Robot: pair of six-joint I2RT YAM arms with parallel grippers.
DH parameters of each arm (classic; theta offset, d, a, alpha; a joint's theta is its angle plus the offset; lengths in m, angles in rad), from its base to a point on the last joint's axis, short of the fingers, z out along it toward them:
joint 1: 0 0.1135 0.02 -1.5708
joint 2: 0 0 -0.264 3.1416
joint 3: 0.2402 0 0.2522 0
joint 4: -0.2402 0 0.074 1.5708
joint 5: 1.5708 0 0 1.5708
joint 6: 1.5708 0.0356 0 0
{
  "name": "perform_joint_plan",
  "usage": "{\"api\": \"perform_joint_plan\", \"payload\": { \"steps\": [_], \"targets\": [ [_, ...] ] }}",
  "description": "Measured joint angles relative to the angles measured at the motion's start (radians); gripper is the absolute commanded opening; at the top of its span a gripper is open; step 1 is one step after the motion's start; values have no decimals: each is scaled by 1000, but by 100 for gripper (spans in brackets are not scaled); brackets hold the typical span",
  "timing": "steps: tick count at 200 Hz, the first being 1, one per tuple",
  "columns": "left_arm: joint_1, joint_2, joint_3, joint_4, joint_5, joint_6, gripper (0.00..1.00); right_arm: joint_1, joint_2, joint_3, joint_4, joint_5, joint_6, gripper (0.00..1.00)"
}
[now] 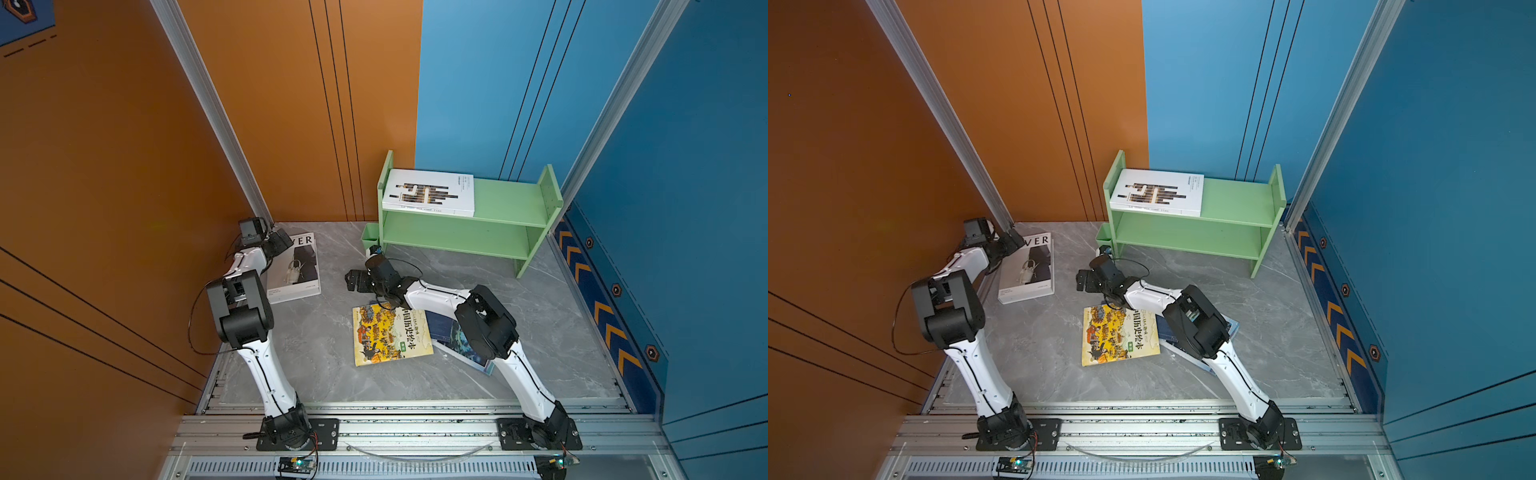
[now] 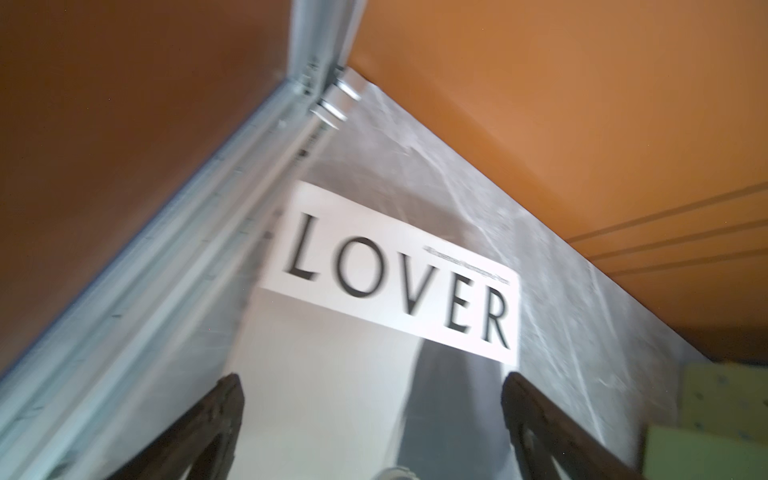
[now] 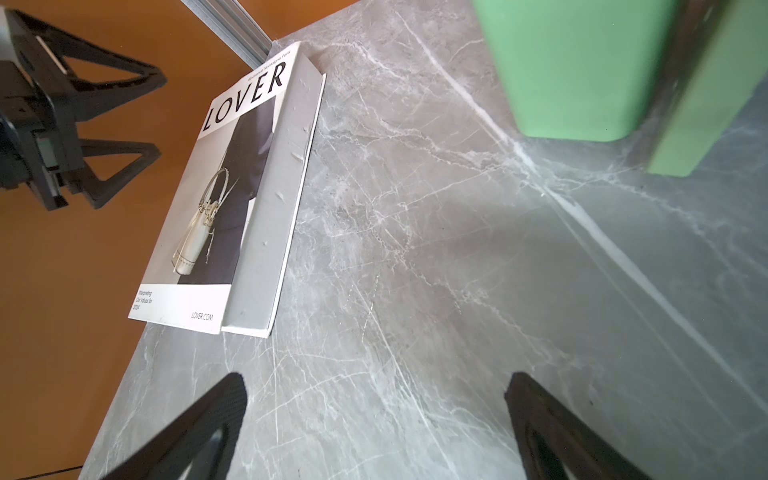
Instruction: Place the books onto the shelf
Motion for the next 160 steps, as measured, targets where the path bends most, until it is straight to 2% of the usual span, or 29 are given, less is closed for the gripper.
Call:
{"api": "perform_joint_plan", "payload": {
  "steps": [42,74,123,160],
  "targets": [
    [12,32,2,-51,-31,-3,97,0,0,0,0,-5,0,100],
    [7,114,58,-97,-19,-3,96,0,0,0,0,-23,3,100],
    [-1,164,123,-114,51,-8,95,0,0,0,13,-31,16,100],
    [-53,171,124,-117,134,-6,95,-4,8,5,51,-34,54,100]
  ]
}}
